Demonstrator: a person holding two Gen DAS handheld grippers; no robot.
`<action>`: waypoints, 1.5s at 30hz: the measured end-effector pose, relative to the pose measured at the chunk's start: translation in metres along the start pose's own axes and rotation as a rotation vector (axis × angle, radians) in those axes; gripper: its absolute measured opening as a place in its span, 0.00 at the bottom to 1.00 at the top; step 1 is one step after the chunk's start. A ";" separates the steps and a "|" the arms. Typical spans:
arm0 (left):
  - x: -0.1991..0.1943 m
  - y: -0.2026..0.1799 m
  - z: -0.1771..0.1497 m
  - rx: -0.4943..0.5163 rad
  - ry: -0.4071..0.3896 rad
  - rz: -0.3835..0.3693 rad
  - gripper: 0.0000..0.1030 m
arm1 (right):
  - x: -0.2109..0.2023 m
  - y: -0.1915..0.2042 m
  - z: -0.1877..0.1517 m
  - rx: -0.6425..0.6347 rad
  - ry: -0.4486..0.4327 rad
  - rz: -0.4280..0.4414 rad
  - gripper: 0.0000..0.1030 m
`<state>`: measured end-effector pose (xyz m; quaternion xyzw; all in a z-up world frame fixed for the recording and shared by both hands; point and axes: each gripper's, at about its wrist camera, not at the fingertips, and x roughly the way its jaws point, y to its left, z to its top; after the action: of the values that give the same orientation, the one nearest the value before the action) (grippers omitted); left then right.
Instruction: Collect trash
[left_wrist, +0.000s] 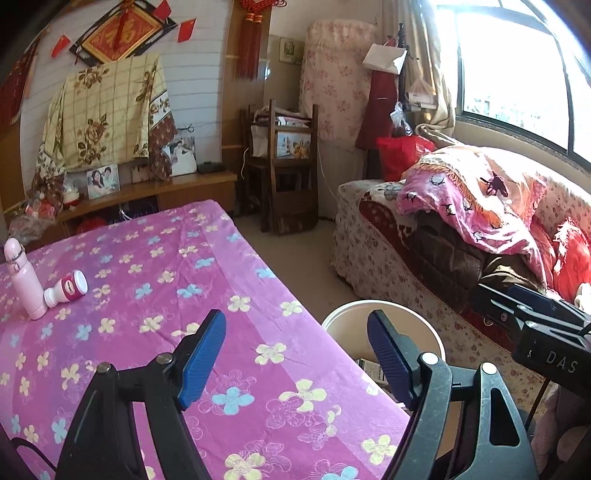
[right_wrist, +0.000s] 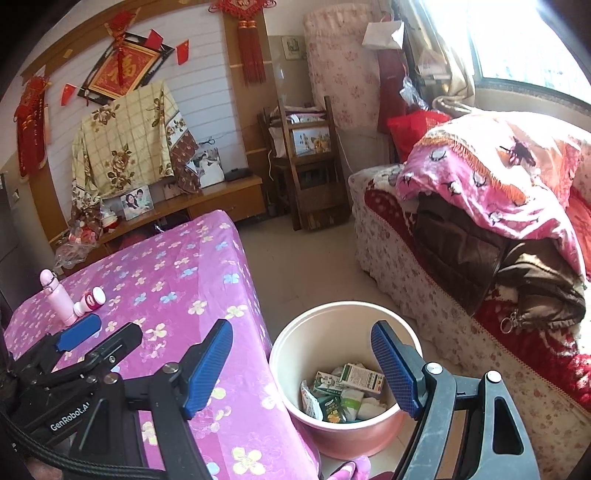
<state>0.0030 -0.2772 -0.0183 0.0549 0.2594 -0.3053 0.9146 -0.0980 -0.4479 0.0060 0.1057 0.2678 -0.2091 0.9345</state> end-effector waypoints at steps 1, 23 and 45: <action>-0.001 -0.001 0.000 0.003 -0.004 0.001 0.77 | -0.003 0.000 0.000 0.001 -0.007 -0.002 0.78; -0.007 -0.002 -0.003 -0.021 -0.024 0.010 0.77 | -0.025 0.001 0.002 -0.016 -0.094 -0.068 0.79; -0.006 -0.001 -0.006 -0.029 -0.028 0.026 0.77 | -0.022 0.001 -0.001 -0.020 -0.078 -0.076 0.79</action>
<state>-0.0046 -0.2735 -0.0207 0.0408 0.2500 -0.2905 0.9227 -0.1147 -0.4400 0.0175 0.0778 0.2372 -0.2458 0.9366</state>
